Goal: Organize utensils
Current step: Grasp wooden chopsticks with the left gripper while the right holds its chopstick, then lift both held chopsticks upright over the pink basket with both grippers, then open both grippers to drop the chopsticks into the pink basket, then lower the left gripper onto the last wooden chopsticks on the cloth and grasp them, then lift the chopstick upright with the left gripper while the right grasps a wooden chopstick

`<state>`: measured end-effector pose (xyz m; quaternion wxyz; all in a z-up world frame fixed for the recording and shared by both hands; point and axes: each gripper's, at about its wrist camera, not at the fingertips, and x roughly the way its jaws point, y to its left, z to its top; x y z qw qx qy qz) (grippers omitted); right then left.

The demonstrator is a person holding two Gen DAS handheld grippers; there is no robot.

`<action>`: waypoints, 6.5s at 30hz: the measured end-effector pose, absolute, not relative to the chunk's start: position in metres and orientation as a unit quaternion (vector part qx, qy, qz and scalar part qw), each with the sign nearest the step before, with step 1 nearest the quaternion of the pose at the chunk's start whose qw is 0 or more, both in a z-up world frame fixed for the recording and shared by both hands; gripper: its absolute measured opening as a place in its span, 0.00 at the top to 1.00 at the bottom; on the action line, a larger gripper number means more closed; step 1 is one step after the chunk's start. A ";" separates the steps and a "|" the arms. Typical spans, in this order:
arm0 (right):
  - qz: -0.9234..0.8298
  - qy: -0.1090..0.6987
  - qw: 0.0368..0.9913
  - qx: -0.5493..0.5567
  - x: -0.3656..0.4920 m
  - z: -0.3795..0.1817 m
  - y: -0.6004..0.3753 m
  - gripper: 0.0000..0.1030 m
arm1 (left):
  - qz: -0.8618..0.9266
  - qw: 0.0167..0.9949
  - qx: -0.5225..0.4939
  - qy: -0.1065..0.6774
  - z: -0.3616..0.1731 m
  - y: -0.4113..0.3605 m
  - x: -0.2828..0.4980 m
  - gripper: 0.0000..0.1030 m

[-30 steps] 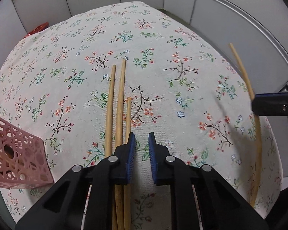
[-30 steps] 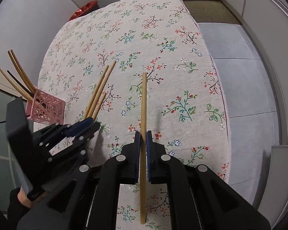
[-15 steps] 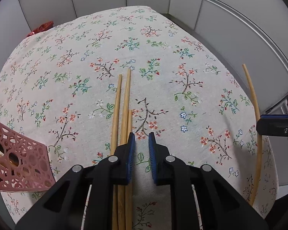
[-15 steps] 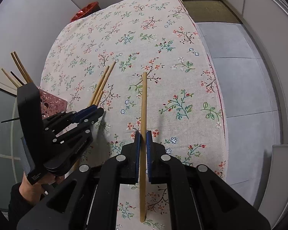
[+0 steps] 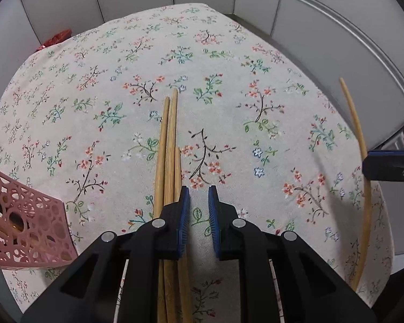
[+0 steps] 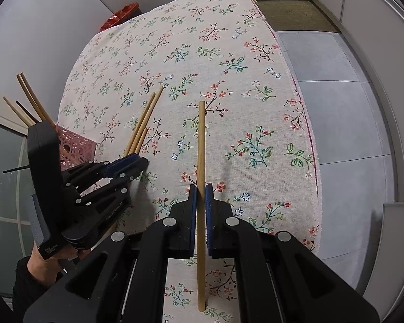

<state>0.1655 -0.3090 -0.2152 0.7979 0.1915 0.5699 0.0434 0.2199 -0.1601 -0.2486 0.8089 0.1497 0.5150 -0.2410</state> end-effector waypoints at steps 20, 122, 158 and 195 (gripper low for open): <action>0.042 0.567 0.797 0.205 0.172 -0.215 -0.317 0.95 | -0.158 0.845 0.117 0.497 -0.249 -0.164 0.280 0.87; 0.145 0.289 0.937 0.134 0.173 -0.053 -0.130 0.95 | -0.062 0.955 -0.032 0.290 -0.055 0.053 0.160 0.50; 0.044 0.397 0.909 0.122 0.139 -0.101 -0.251 0.15 | -0.189 0.887 0.084 0.412 -0.098 -0.068 0.136 0.17; -0.032 0.535 0.831 0.148 0.155 -0.197 -0.337 0.10 | -0.125 0.821 0.109 0.546 -0.264 -0.180 0.301 0.94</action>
